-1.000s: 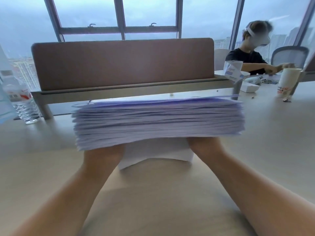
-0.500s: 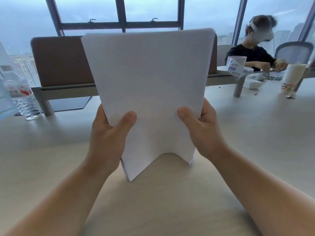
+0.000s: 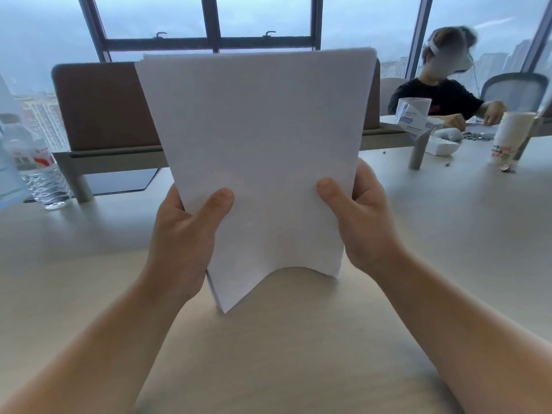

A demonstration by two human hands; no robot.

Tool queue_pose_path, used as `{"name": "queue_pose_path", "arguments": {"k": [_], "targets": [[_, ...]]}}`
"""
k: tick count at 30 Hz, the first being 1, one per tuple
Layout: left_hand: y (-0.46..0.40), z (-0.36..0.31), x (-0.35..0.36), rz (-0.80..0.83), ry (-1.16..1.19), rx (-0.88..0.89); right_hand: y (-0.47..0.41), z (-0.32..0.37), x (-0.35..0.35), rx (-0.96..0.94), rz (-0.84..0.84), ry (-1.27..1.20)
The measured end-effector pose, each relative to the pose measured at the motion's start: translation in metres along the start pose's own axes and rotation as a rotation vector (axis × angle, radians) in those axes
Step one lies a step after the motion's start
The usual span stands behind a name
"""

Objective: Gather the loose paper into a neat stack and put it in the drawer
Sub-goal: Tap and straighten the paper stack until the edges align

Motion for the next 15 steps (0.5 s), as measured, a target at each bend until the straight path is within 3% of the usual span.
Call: {"name": "queue_pose_path", "arguments": {"k": [7,12,15], "targets": [[-0.002,0.012,-0.011,-0.046,-0.315,-0.022,0.005,-0.027,0.005,0.128,0.025,0.188],[-0.007,0.018,-0.022,-0.211,-0.126,-0.073,-0.002,-0.027,-0.005,0.235,0.035,0.153],[-0.009,0.021,-0.024,-0.321,0.075,-0.116,-0.002,-0.040,-0.003,0.454,0.021,-0.115]]}}
Point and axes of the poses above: each hand's wrist, its own y-axis away from the middle knuckle, its own x-axis out of the palm, z = x × y, the point moved 6 cm from there along -y, towards the middle knuckle, and after that the axes turned 1 degree about -z, right-handed, at the moved point
